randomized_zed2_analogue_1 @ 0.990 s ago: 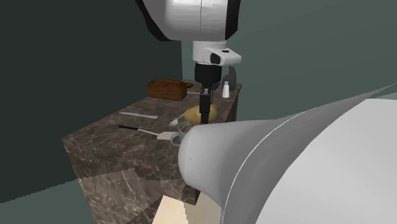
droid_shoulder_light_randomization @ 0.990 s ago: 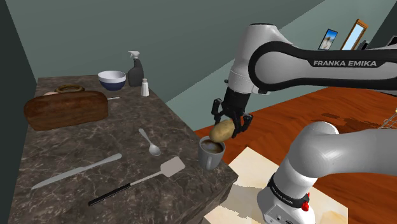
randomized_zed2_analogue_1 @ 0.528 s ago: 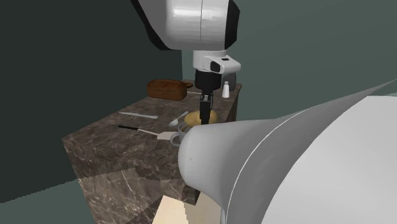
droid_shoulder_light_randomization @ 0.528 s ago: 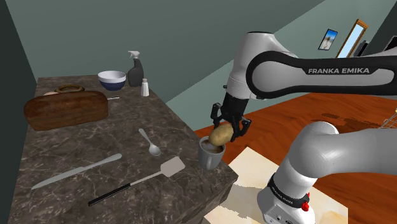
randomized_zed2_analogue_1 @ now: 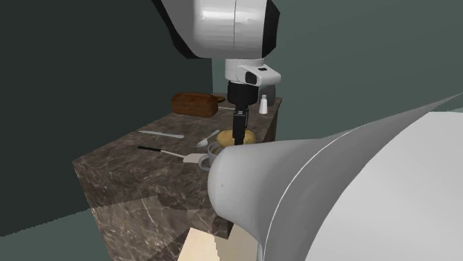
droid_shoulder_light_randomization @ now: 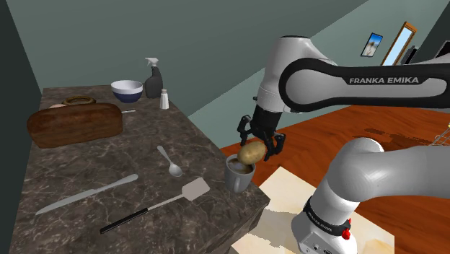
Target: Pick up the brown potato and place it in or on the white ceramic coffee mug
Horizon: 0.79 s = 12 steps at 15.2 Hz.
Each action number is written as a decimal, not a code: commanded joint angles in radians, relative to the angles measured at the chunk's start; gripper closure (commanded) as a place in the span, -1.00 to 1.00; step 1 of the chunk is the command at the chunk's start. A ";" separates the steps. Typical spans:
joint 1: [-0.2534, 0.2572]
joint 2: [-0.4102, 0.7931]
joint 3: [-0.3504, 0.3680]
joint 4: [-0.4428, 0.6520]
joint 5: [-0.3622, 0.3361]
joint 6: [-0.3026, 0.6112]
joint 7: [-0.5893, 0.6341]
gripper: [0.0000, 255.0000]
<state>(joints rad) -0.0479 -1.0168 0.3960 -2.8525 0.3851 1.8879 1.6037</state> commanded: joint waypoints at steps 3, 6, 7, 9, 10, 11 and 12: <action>-0.017 -0.018 -0.039 0.089 -0.039 -0.106 0.004 -1.00; -0.021 -0.019 -0.048 0.114 -0.048 -0.133 0.005 -1.00; -0.021 -0.019 -0.048 0.114 -0.048 -0.132 0.005 -1.00; -0.021 -0.019 -0.048 0.114 -0.048 -0.132 0.005 -1.00; -0.021 -0.019 -0.048 0.114 -0.048 -0.132 0.005 -1.00; -0.021 -0.019 -0.048 0.114 -0.048 -0.132 0.005 -1.00; -0.021 -0.019 -0.048 0.114 -0.048 -0.132 0.005 -1.00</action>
